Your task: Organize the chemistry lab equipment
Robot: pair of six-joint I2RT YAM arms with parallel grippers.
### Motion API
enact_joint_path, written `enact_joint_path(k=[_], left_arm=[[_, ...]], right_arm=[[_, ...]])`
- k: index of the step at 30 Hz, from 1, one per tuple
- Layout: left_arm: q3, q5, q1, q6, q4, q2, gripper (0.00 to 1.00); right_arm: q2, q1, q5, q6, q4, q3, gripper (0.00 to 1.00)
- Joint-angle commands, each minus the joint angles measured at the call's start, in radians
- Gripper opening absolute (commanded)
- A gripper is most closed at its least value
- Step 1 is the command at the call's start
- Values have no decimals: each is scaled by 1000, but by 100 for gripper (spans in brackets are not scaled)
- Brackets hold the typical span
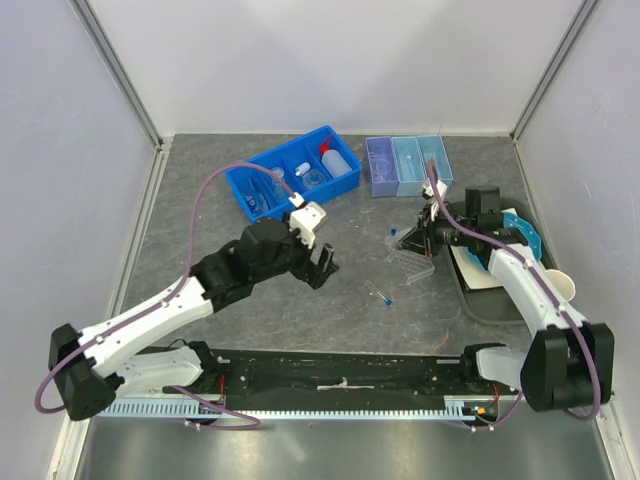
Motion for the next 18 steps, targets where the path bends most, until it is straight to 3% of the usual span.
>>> enact_joint_path(k=[1, 7, 18], left_arm=[[1, -191, 27, 226, -223, -82, 93], [-105, -216, 27, 249, -206, -145, 92], [-110, -239, 27, 262, -256, -146, 92]], right_arm=[[-111, -1, 254, -6, 204, -61, 8], [-110, -3, 375, -32, 274, -23, 9], [71, 26, 454, -54, 252, 77, 10]])
